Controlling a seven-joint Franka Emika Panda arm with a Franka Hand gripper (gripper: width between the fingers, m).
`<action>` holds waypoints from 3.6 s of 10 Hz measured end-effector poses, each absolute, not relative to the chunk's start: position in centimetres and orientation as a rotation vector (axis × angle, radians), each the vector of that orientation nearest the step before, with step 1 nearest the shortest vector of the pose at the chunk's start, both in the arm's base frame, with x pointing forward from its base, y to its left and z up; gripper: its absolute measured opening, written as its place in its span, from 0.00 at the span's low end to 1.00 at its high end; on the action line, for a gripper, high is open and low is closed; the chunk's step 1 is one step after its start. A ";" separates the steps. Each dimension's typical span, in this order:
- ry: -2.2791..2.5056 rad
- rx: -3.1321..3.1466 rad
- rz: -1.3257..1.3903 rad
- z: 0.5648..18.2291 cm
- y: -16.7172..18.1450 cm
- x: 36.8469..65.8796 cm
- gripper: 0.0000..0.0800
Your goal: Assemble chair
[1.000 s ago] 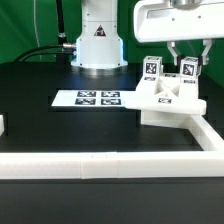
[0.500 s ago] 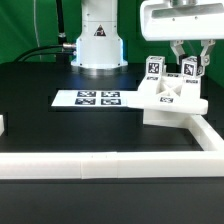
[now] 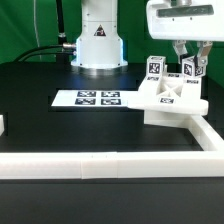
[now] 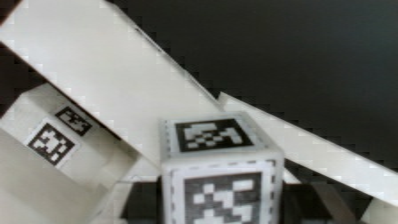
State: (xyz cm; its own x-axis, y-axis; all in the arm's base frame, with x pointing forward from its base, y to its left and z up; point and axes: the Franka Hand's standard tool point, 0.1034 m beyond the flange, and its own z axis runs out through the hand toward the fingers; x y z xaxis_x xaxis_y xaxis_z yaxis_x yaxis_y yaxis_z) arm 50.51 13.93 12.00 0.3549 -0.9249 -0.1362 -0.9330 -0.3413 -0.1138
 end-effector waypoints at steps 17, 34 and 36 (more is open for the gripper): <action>0.301 -2.995 -0.039 12.0 14.4 50.8 0.47; 1.412 -2.618 0.042 11.9 14.2 50.9 0.35; 1.503 -2.567 0.051 11.9 14.1 51.0 0.35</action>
Offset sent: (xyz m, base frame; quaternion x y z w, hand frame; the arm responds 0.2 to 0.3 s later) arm 0.0023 0.0090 0.0037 -0.0154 -0.0098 -0.0272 0.9995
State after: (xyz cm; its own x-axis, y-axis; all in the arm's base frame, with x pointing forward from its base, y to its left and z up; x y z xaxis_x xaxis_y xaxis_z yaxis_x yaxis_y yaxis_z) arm 50.97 14.12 11.91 0.4925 -0.8630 -0.1128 -0.8686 -0.4793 -0.1258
